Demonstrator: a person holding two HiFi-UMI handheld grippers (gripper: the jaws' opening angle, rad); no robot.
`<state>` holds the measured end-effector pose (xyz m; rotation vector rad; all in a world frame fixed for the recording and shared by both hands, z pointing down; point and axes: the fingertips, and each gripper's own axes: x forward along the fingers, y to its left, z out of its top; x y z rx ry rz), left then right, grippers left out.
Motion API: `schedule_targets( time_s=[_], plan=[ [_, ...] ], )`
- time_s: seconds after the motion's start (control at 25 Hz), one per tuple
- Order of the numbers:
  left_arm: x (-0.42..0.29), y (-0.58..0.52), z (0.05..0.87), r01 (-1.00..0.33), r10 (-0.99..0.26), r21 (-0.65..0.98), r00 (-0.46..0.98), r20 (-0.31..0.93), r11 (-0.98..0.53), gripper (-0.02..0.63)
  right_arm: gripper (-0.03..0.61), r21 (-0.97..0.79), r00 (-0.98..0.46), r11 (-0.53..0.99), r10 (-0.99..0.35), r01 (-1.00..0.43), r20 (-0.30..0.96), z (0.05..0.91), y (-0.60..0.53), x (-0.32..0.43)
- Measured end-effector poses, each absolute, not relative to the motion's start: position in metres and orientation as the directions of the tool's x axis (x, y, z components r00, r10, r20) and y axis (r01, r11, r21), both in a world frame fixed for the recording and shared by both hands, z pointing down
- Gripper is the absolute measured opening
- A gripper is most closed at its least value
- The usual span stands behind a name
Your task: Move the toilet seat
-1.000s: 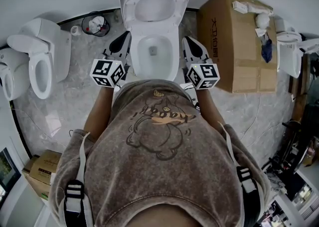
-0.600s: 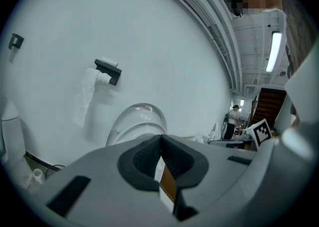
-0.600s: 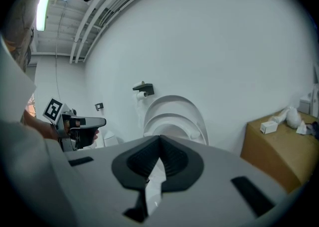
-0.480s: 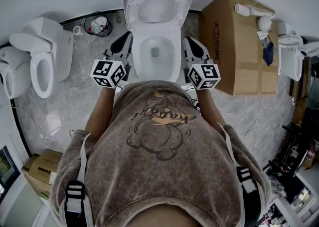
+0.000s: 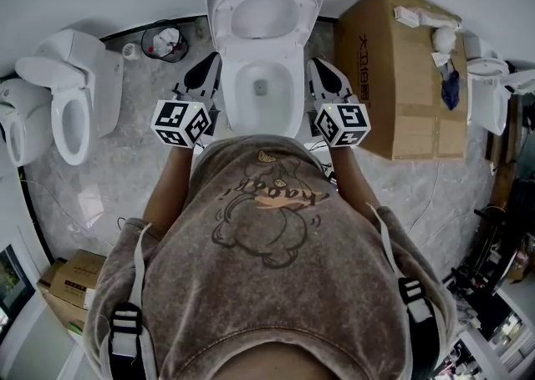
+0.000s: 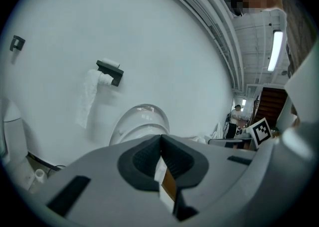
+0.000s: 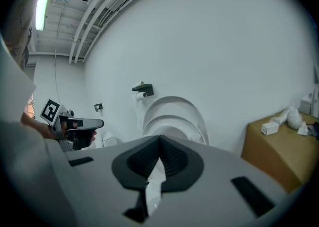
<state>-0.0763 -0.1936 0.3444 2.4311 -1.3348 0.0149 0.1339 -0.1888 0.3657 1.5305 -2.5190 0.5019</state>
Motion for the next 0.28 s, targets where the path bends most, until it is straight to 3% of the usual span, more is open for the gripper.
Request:
schedule_targets(
  time_s=[0.28],
  plan=[
    [-0.0786, -0.1929, 0.3466, -0.819, -0.811, 0.304, 0.553, 0.194, -0.486, 0.009, -0.002, -0.203, -0.470, 0.426, -0.831, -0.882, 0.297, 0.3640, -0.1904, 0.1323]
  ],
)
